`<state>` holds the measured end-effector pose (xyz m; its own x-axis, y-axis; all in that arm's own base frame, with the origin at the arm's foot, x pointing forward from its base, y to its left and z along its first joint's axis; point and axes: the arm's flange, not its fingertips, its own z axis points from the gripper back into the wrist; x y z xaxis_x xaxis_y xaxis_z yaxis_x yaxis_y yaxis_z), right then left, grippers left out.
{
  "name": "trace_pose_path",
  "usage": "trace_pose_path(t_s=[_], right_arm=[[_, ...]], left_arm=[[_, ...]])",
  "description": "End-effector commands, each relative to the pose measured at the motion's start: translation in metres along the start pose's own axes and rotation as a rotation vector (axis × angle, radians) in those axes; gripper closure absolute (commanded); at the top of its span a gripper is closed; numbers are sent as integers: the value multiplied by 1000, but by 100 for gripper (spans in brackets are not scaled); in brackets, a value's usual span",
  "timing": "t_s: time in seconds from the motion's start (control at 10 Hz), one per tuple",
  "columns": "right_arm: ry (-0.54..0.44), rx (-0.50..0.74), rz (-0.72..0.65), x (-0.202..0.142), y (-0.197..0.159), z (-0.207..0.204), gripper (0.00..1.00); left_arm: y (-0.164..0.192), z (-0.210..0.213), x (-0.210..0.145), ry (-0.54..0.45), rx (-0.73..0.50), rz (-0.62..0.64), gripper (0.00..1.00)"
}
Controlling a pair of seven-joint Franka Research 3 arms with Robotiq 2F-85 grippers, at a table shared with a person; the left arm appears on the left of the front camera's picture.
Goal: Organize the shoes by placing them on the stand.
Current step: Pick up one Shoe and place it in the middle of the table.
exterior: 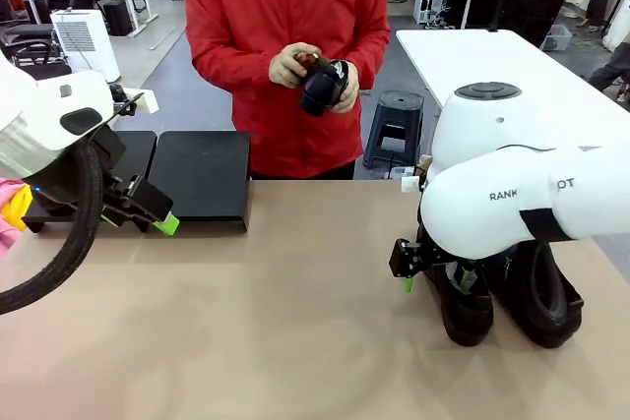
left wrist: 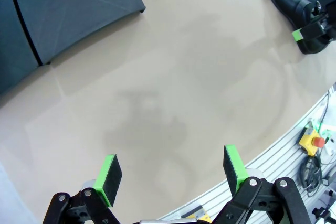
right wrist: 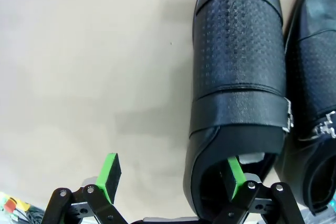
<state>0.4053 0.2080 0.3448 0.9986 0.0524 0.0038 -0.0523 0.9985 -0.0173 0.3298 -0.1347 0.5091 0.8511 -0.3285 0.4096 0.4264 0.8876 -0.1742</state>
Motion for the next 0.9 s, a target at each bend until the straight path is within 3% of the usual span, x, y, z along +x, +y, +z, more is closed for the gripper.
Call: trace_pose_path(t_s=[0.0,0.1,0.6,0.8], right_arm=[[6,25,-50,13,4,-2,0],[0,27,-52,13,3,-2,11],[10,4,-88,13,-2,1,100],[13,-32,-103,13,-6,3,100]], left_arm=[[1,0,0,-1,-13,-12,0],[1,0,0,-1,-13,-12,0],[1,0,0,-1,-13,-12,0],[1,0,0,-1,-13,-12,0]])
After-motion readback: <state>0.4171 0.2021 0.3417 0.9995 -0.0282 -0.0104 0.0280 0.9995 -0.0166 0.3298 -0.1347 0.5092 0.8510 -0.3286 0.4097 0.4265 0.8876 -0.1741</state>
